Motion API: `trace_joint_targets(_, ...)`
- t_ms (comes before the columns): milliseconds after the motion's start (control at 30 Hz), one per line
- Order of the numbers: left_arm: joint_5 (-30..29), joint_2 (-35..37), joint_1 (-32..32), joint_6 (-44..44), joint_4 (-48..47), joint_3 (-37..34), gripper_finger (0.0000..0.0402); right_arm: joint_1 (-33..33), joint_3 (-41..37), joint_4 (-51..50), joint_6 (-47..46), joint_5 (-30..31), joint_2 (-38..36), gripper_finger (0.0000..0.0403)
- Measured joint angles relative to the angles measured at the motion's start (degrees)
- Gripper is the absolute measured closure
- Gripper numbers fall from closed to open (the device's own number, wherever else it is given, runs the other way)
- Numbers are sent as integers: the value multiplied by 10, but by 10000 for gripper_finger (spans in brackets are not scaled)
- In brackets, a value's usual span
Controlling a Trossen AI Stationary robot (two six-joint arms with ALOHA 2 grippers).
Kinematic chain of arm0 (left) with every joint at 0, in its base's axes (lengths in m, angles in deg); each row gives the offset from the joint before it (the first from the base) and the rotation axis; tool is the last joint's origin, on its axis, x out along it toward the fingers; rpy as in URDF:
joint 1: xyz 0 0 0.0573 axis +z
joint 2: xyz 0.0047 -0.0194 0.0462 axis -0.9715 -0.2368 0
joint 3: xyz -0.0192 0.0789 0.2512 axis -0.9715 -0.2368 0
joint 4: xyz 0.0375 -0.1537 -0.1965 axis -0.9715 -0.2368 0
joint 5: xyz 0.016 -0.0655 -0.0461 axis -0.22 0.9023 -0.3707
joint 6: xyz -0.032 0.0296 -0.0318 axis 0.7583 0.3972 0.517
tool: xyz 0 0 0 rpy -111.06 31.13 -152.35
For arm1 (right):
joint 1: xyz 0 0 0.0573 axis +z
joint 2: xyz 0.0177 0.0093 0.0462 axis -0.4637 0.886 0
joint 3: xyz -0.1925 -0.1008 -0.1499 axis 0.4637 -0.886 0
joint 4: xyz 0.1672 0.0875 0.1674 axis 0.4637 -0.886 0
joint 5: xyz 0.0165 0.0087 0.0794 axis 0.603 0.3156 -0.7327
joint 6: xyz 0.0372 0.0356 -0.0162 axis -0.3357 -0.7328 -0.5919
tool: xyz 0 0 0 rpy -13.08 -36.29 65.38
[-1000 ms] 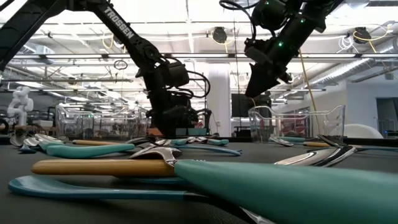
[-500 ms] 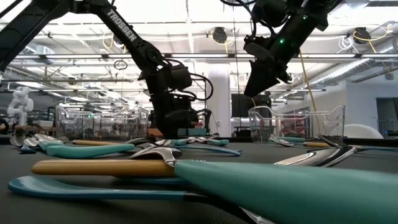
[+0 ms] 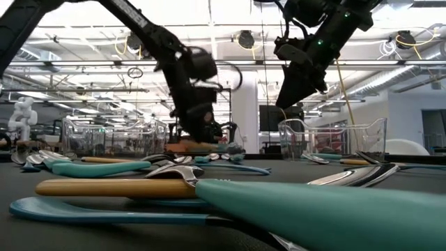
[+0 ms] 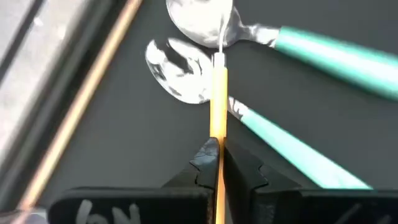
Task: Sort silverware by color (type)
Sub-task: Put the yellow spoon into the top left bin
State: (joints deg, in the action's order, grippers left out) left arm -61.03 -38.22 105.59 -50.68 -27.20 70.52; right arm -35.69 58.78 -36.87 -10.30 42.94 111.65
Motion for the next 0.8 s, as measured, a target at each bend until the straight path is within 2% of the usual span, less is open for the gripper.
trace_joint_targets(100, -16, 29, -9, -10, -30, 0, 385, 4, 0, -4, 0, 0, 0, 284)
trace_joint_targets(400, -121, 132, -36, -14, -154, -9, 384, 6, 0, -8, 4, 2, 0, 284)
trace_joint_targets(500, -118, 156, -33, 6, -132, -27, 383, 6, 0, -1, 12, 3, 0, 284)
trace_joint_targets(600, -91, 153, -30, 13, -45, -54, 382, 6, 0, 21, 22, 3, 0, 284)
trace_joint_targets(700, -54, 128, -31, -22, 42, -78, 367, 6, 0, 39, 29, 2, 0, 284)
trace_joint_targets(800, -43, 84, -27, -29, 71, -80, 332, 7, 0, 29, 26, 1, 0, 284)
